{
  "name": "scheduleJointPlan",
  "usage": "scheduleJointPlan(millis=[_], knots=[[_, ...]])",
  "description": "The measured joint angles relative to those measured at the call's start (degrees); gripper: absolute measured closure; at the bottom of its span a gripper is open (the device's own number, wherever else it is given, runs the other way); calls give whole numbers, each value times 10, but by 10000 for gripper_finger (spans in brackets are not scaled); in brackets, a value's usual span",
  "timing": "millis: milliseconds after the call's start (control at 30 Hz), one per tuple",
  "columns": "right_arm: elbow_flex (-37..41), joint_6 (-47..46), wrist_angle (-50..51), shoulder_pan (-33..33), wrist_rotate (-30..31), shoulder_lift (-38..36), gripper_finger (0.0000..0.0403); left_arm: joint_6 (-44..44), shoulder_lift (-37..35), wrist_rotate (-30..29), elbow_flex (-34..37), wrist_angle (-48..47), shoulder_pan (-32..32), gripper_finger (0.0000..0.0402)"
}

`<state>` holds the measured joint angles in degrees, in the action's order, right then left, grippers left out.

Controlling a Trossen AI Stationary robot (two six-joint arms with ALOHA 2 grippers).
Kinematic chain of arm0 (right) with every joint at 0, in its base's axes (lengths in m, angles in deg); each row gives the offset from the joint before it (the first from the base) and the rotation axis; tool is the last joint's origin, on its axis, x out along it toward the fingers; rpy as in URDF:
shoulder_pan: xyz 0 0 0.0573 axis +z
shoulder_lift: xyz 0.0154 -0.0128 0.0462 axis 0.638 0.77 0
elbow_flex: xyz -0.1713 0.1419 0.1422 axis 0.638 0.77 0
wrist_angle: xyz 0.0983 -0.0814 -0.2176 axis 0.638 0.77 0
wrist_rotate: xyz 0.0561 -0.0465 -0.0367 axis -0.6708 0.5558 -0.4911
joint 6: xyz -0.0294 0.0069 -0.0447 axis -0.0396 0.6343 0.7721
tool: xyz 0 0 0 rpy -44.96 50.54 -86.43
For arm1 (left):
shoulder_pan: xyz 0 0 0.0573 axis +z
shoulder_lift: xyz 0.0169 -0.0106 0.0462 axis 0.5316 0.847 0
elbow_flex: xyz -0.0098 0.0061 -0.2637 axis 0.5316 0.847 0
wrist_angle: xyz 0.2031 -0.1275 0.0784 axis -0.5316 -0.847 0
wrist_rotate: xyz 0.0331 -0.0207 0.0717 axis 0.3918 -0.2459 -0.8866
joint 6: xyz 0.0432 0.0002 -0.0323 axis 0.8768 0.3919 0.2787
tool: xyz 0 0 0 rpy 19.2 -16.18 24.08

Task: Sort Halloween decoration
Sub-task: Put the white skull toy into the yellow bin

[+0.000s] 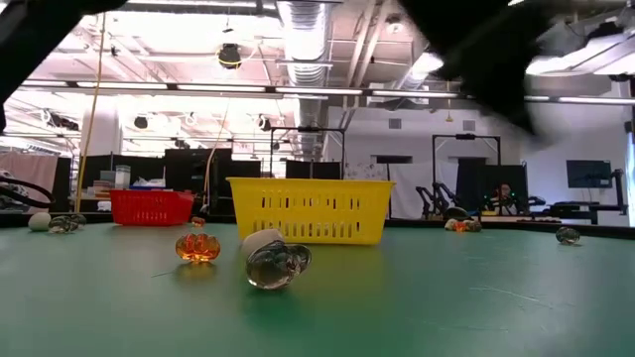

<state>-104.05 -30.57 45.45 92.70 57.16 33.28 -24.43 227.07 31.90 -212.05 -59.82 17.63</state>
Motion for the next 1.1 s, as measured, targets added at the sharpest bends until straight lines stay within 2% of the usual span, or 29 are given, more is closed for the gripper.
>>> scheduleJointPlan(millis=[133, 333, 400, 500, 667, 733, 800, 867, 967, 1100], knots=[[0, 0, 5, -11, -40, 0, 182, -70, -38, -107, 1, -190, -11, 203], [1, -4, 4, -46, -56, 0, 182, -210, -75, -123, 20, -477, -13, 203], [1, -12, 7, -65, -56, 0, 182, -251, -98, -146, 47, -530, -14, 203], [5, -70, 55, -104, -73, 0, 182, -283, -183, -178, 136, -520, -19, 203], [9, -250, 221, -216, -207, 1, 182, -328, -372, -174, 364, -398, -24, 203], [9, -314, 279, -275, -255, 0, 182, -325, -467, -178, 467, -303, -24, 203], [9, -342, 315, -339, -300, 0, 182, -297, -561, -180, 574, -170, -25, 203], [9, -328, 324, -413, -359, 0, 182, -257, -648, -172, 684, -8, -26, 203], [9, -256, 316, -529, -463, 2, 182, -179, -767, -146, 843, 254, -21, 203], [10, -156, 274, -686, -561, 19, 182, -90, -876, -90, 1024, 561, -4, 203]])
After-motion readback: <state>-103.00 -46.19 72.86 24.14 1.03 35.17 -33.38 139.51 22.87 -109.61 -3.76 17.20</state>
